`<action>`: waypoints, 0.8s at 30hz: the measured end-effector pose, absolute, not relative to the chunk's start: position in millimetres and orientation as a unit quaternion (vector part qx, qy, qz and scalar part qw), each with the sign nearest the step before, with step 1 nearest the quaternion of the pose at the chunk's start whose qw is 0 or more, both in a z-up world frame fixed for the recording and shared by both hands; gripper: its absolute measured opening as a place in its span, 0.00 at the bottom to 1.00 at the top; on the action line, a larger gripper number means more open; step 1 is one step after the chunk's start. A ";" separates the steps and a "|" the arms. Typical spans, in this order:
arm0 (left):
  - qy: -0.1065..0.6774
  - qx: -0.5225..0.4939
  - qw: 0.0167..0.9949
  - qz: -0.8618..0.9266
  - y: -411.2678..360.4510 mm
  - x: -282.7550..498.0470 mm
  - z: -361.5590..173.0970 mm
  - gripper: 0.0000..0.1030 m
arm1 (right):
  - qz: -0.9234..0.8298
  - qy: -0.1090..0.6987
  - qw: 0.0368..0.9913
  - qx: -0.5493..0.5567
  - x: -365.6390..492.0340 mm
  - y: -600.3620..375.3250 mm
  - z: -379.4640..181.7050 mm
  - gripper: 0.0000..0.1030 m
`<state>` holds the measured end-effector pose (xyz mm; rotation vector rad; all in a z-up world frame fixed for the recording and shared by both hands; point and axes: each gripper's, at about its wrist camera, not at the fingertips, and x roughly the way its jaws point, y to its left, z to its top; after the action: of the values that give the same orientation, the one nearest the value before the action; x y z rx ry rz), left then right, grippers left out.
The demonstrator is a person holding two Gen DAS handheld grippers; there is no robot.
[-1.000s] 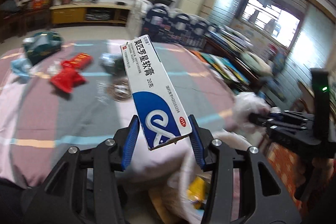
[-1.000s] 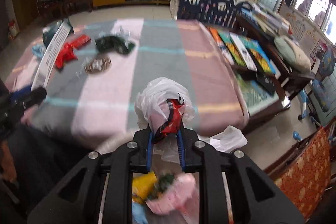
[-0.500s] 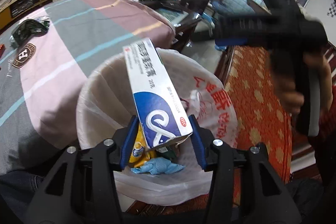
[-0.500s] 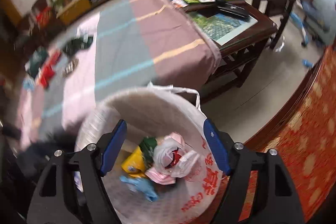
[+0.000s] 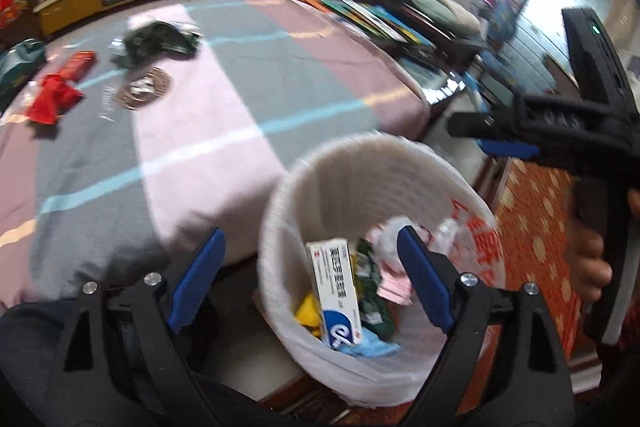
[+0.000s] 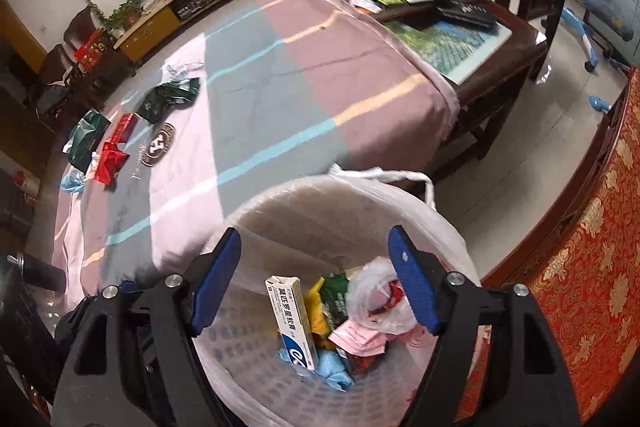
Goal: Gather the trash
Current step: 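Move both tools back over the table toward the face mask and red packet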
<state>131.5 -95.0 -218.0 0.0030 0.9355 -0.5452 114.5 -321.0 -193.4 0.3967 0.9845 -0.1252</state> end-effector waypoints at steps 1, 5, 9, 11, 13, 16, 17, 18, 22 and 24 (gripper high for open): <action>0.440 -0.004 0.862 -0.249 -88.6 133.9 -214.8 0.86 | -0.057 0.463 0.865 0.185 116.1 -316.2 -189.8 0.73; 0.416 -0.027 0.889 -0.189 -57.2 147.0 -203.4 0.87 | -0.043 0.432 0.889 0.144 121.5 -282.9 -173.4 0.80; 0.398 -0.062 0.906 -0.128 -16.2 159.5 -196.4 0.87 | -0.021 0.424 0.902 0.083 133.7 -242.9 -168.9 0.81; 0.392 -0.095 0.910 -0.094 15.1 166.7 -196.4 0.87 | -0.004 0.429 0.901 0.069 143.2 -222.5 -171.5 0.81; 0.385 -0.137 0.911 -0.058 51.6 172.2 -199.3 0.86 | 0.012 0.434 0.898 0.067 150.3 -207.8 -175.0 0.81; 0.381 -0.197 0.903 0.002 106.0 176.4 -205.5 0.82 | 0.032 0.444 0.893 0.066 160.3 -187.5 -183.1 0.81; 0.380 -0.217 0.899 0.020 122.2 177.8 -208.3 0.81 | 0.039 0.449 0.890 0.066 164.7 -181.2 -187.3 0.81; 0.380 -0.238 0.893 0.037 138.3 178.6 -211.2 0.80 | 0.045 0.453 0.888 0.065 167.4 -174.0 -190.8 0.81; 0.382 -0.286 0.874 0.094 184.8 184.0 -219.0 0.66 | 0.058 0.460 0.884 0.056 185.2 -147.9 -199.3 0.81; 0.386 -0.292 0.868 0.110 202.1 195.8 -216.6 0.57 | 0.066 0.466 0.881 0.051 196.4 -134.2 -201.7 0.81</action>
<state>195.8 202.1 -216.6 -0.6101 0.8081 0.2299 196.4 -134.2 -201.7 0.1070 0.9697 0.1370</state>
